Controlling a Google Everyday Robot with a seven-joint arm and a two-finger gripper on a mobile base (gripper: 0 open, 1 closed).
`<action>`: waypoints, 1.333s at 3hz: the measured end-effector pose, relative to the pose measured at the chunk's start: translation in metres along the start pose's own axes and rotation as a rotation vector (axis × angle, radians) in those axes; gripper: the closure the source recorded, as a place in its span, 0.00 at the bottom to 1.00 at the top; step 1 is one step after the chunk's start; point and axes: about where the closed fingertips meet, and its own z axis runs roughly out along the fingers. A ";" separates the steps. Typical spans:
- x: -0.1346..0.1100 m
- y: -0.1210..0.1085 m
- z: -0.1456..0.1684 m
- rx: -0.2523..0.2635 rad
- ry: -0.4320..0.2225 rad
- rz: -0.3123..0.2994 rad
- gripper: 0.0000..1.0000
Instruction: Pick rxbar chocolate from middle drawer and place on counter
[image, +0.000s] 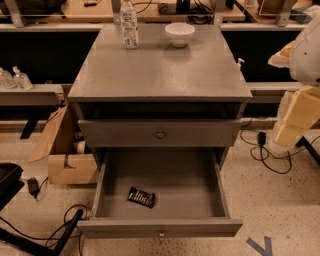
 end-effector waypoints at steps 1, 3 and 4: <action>-0.001 -0.001 0.003 0.008 -0.013 0.002 0.00; 0.011 0.017 0.147 -0.072 -0.196 0.062 0.00; 0.010 0.013 0.204 -0.045 -0.299 0.072 0.00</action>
Offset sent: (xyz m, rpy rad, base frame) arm 0.0552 0.0144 -0.1206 0.1854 -0.0480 0.0028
